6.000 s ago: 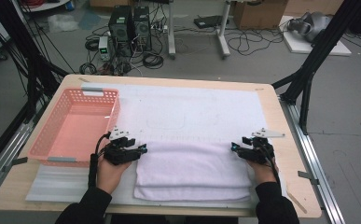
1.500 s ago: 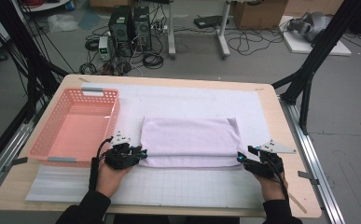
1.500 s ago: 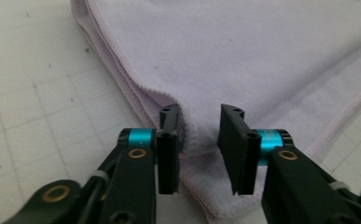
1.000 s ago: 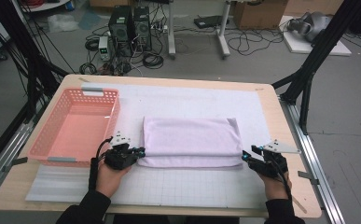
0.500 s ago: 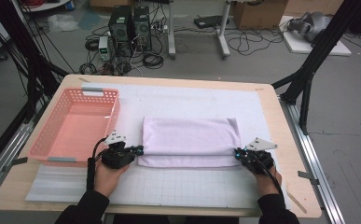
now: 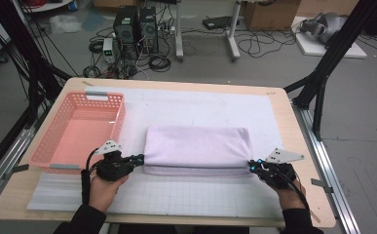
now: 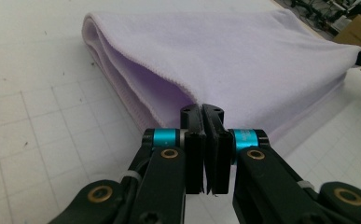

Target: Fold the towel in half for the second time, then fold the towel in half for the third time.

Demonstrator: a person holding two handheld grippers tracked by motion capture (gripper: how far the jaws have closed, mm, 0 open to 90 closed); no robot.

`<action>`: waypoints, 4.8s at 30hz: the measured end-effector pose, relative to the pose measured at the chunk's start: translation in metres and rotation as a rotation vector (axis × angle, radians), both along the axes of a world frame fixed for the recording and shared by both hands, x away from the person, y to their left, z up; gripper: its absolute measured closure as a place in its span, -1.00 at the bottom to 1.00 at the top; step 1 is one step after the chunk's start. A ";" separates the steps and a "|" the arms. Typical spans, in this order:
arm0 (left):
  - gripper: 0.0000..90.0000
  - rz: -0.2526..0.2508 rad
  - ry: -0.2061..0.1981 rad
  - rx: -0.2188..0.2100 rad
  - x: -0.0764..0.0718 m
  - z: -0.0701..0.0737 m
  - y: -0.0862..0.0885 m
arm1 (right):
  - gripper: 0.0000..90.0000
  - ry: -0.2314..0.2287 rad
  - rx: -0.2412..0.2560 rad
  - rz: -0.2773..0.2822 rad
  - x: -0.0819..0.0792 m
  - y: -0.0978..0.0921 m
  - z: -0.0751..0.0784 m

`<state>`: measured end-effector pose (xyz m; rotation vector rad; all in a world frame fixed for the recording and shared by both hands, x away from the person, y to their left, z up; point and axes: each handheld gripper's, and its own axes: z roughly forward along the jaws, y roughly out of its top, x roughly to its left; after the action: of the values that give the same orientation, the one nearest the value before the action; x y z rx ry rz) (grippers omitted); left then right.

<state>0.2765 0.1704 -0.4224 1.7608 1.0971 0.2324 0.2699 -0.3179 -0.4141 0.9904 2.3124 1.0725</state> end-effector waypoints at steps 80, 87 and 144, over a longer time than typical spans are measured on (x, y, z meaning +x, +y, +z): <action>0.74 0.077 0.005 0.175 0.022 -0.026 -0.019 | 0.51 0.114 0.093 -0.360 0.033 -0.004 -0.028; 0.12 0.023 -0.180 0.089 0.016 -0.013 -0.019 | 0.13 -0.028 0.149 -0.351 0.017 -0.021 -0.014; -0.59 -0.009 -0.275 0.042 -0.005 0.004 -0.019 | -0.61 -0.169 0.254 -0.260 0.015 -0.020 0.014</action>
<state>0.2712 0.1514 -0.4189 1.7105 0.8916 0.4799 0.2846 -0.3380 -0.3999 1.2050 1.8847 1.3040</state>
